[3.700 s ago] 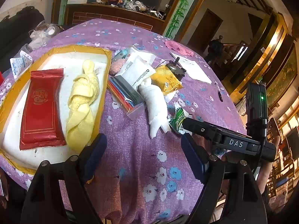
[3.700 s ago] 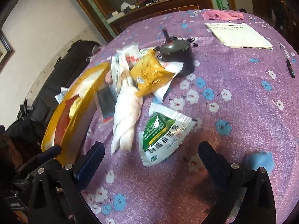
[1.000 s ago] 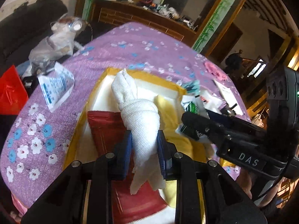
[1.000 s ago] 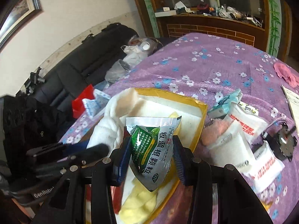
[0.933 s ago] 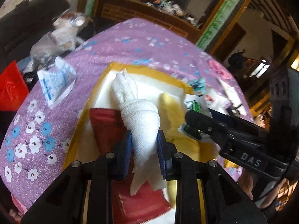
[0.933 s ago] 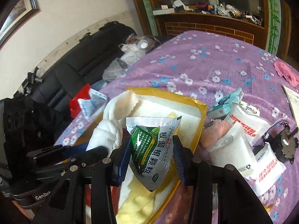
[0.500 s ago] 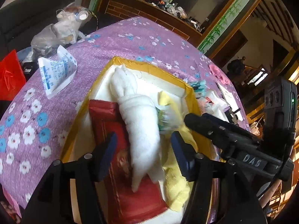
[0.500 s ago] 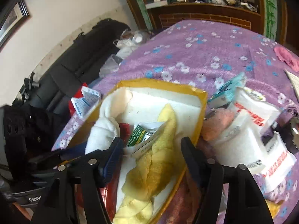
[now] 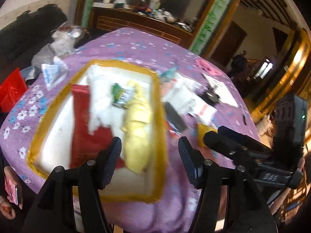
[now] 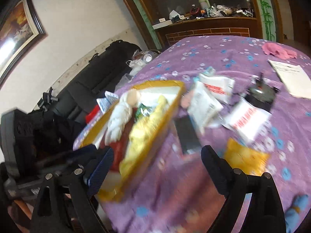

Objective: Organize soft objects
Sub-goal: 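Grasp the black pouch with the left tool while the right tool grasps the yellow cracker packet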

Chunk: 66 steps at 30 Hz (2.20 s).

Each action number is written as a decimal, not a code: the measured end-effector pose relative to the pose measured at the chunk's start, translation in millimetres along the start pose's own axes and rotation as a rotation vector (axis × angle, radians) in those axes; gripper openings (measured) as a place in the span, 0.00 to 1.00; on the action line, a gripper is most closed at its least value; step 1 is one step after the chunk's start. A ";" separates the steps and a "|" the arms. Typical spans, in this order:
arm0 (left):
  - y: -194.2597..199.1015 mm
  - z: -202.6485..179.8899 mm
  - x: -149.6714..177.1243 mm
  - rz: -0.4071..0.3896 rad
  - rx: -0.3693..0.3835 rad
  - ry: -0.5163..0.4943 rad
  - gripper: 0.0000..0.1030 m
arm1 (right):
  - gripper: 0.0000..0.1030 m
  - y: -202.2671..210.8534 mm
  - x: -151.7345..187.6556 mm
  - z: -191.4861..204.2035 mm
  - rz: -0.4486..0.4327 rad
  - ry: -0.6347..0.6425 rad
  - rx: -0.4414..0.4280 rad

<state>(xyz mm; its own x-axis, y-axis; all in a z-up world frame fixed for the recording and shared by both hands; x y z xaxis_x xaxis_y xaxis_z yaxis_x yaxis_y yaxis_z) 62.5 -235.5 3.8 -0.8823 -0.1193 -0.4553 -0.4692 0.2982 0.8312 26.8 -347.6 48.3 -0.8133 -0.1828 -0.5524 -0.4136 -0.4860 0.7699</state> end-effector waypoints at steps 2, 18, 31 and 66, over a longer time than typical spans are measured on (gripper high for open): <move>2.7 -16.2 4.9 0.002 0.004 -0.021 0.58 | 0.89 14.2 13.0 -11.1 -0.012 -0.006 0.043; -40.6 -102.1 48.3 0.144 0.067 -0.188 0.58 | 0.89 81.8 88.2 -86.9 -0.062 -0.164 0.101; -71.3 -58.0 30.9 0.159 -0.118 -0.171 0.54 | 0.89 52.6 78.4 -107.6 0.005 -0.262 0.011; -138.7 -50.7 -43.4 0.326 -0.168 -0.097 0.54 | 0.60 -8.6 19.2 -123.6 -0.006 -0.248 0.034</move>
<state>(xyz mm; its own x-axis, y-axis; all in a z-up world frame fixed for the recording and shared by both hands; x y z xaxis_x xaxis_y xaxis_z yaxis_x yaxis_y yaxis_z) 164.0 -319.6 -75.5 -0.9826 0.0491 -0.1794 -0.1706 0.1457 0.9745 65.3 -452.6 -8.4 -0.8846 0.0378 -0.4648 -0.4289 -0.4571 0.7792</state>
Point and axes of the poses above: each gripper's, at about its wrist camera, not at the fingertips, and y roughly against the way its jaws point, z to its left, x to its underside, the point moved 10 cm from there along -y, roughly the way its jaws point, and after that the axes turned 12 degrees about z, right-handed, at the moved point
